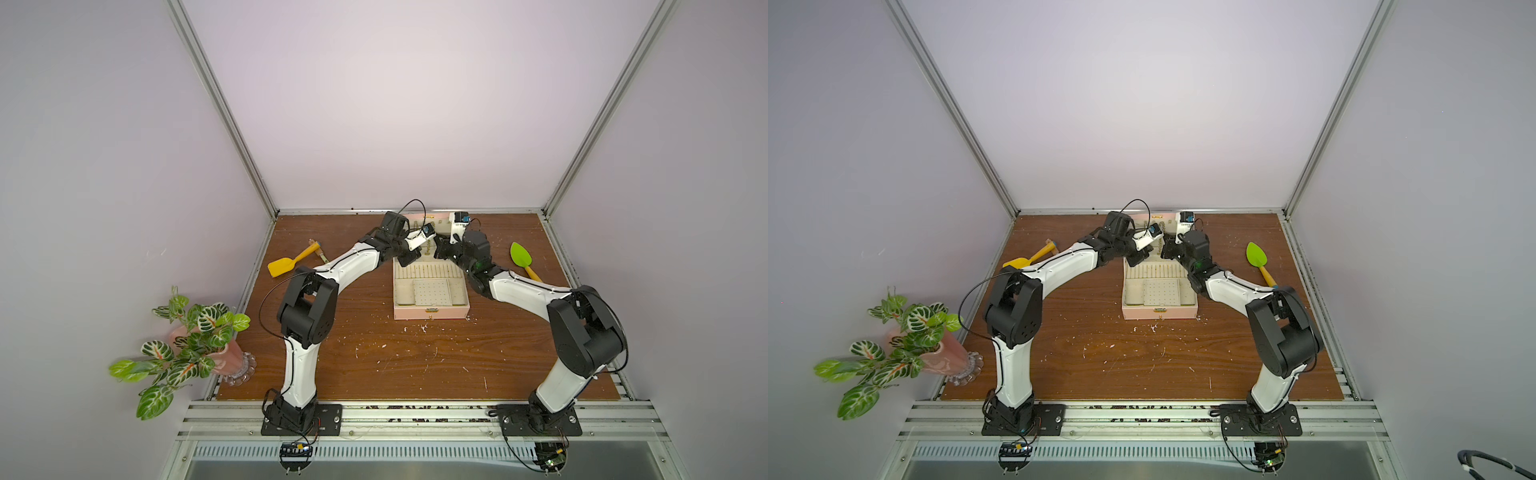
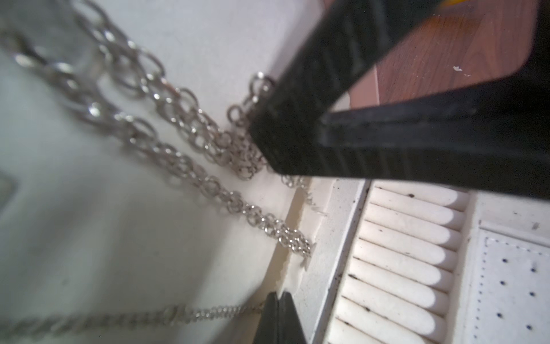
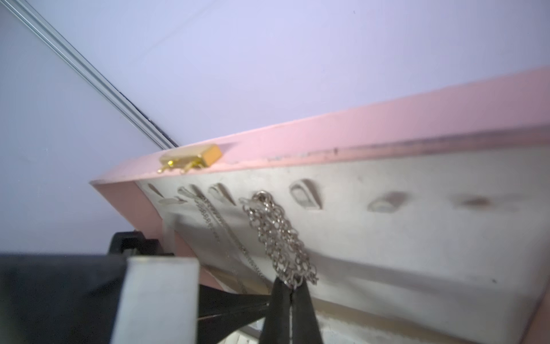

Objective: Put jewelry chain into jewelry box
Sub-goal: Adjust the necklace in the storage slot.

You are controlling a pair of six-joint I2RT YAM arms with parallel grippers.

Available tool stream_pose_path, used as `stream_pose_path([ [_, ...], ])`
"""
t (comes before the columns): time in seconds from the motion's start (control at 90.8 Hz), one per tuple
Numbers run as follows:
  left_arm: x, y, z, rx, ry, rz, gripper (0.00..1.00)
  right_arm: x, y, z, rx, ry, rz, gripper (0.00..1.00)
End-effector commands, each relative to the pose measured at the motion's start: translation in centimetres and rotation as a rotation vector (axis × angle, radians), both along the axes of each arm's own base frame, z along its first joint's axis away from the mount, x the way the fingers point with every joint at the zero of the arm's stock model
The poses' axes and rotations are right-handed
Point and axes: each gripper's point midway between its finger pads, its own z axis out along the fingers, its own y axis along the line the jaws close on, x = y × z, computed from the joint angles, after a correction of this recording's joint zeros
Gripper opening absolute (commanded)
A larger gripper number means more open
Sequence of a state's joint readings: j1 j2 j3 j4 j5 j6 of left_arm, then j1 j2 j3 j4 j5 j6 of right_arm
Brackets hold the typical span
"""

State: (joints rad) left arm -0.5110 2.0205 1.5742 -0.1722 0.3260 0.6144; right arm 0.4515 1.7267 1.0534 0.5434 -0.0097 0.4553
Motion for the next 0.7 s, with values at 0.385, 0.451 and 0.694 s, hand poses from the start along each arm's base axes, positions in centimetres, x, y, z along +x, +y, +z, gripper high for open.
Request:
stream_pose_path([
  [0.385,-0.5,-0.9,0.3,-0.040,-0.003,-0.053,0.01,1.8,-0.1,2.5,-0.025,-0.099,-0.036,0.00],
  [0.451,-0.5,-0.9,0.4,-0.041,-0.004,-0.053,0.01,1.8,-0.2,1.7,-0.035,-0.088,-0.043,0.00],
  [0.694,-0.4,-0.9,0.3,-0.041,-0.004,-0.051,0.01,1.3,-0.7,-0.6,-0.054,-0.051,-0.054,0.00],
])
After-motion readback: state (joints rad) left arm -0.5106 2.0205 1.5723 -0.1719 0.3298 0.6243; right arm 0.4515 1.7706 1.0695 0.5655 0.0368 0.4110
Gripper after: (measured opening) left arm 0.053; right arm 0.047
